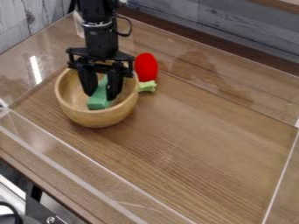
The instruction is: Remove the green block from the brown bowl and put it on the table
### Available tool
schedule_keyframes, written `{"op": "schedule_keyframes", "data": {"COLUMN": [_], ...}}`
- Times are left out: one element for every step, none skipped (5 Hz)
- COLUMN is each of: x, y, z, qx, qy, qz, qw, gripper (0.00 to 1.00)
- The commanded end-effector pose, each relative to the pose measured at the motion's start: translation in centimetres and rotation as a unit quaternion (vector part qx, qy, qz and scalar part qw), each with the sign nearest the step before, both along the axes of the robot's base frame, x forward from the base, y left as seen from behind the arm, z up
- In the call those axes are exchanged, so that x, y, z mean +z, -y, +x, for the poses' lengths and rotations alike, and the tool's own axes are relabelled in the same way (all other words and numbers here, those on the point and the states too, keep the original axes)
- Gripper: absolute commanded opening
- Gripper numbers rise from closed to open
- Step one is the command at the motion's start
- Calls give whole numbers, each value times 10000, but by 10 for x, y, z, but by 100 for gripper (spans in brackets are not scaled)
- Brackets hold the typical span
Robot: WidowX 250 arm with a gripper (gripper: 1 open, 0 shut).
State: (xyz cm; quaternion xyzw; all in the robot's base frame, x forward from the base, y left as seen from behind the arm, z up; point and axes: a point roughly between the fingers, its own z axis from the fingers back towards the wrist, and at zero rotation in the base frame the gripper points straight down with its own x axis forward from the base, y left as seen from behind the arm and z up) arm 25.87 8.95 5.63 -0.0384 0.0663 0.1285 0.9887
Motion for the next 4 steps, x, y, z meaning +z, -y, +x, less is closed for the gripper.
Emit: {"op": "schedule_keyframes", "data": {"x": [14, 13, 12, 11], "y": [0, 0, 1, 1], "z": [10, 11, 11, 11], "qx": [2, 21, 39, 55], "qy": [285, 279, 275, 270], "qz": [118, 117, 114, 111], "qw": [9995, 9995, 9996, 9996], "gripper": [0, 0, 0, 0]}}
